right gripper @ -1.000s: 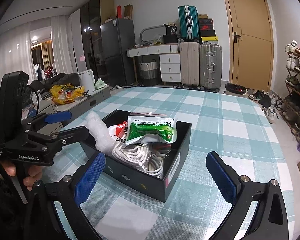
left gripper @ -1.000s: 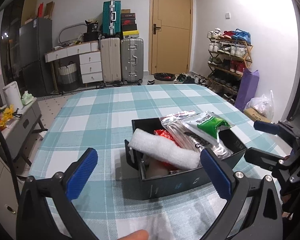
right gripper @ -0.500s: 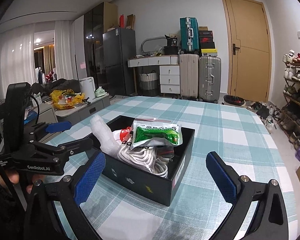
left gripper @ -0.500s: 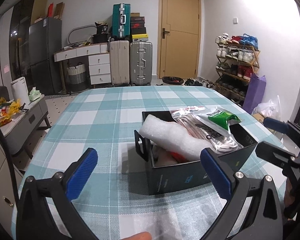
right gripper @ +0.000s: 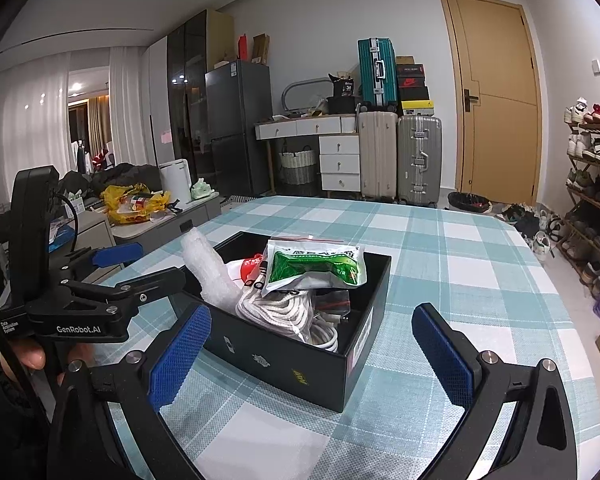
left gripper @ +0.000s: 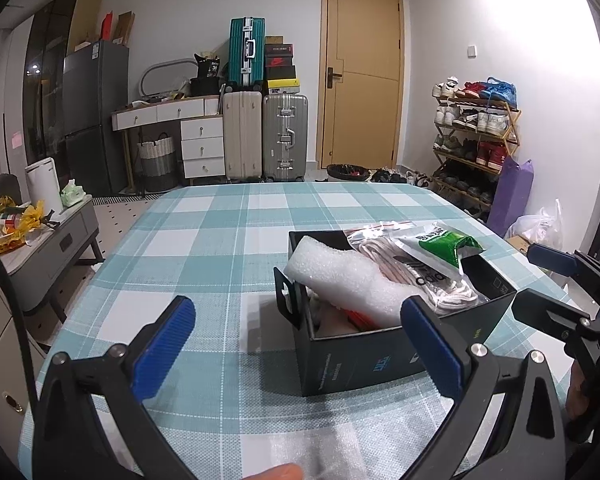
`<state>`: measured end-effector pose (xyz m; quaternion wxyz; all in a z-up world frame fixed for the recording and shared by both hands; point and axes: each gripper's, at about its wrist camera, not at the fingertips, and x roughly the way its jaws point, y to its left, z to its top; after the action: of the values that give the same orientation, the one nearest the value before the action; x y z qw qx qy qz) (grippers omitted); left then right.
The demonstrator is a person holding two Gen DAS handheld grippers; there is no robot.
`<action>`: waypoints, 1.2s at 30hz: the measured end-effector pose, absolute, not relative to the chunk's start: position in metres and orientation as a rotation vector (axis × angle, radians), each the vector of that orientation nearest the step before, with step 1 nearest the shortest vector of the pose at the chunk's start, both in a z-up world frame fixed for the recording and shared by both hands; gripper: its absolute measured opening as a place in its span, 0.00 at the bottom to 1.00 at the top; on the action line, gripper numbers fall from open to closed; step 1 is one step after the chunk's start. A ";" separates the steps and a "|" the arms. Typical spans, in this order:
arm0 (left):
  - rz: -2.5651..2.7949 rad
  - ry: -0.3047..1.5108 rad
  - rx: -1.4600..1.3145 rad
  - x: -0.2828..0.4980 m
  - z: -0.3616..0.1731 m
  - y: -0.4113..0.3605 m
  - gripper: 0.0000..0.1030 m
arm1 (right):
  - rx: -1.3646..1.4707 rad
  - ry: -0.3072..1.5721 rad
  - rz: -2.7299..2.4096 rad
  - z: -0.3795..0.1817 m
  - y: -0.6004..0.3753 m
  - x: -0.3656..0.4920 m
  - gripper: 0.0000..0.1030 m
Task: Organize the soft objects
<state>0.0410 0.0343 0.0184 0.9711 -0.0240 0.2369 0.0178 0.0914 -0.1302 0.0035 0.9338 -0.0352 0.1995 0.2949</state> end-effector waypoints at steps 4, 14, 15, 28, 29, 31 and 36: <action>0.034 0.471 -0.053 0.039 0.019 0.035 1.00 | -0.069 0.399 0.603 0.005 -0.132 0.091 0.99; 0.026 0.466 -0.066 0.038 0.020 0.033 1.00 | -0.068 0.384 0.605 0.006 -0.135 0.092 0.99; 0.025 0.465 -0.065 0.038 0.021 0.033 1.00 | -0.069 0.384 0.605 0.006 -0.135 0.090 0.99; 0.027 0.451 -0.060 0.035 0.023 0.033 1.00 | -0.069 0.380 0.609 0.007 -0.136 0.090 0.99; 0.027 0.450 -0.060 0.035 0.023 0.033 1.00 | -0.070 0.379 0.608 0.007 -0.135 0.089 0.99; 0.028 0.449 -0.061 0.035 0.023 0.033 1.00 | -0.070 0.379 0.608 0.006 -0.135 0.089 0.99; 0.028 0.441 -0.064 0.034 0.023 0.033 1.00 | -0.070 0.379 0.609 0.006 -0.136 0.089 0.99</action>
<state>0.0344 0.0329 0.0226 0.9752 -0.0319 0.2185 0.0139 0.0894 -0.1360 0.0063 0.9359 -0.0342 0.1853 0.2978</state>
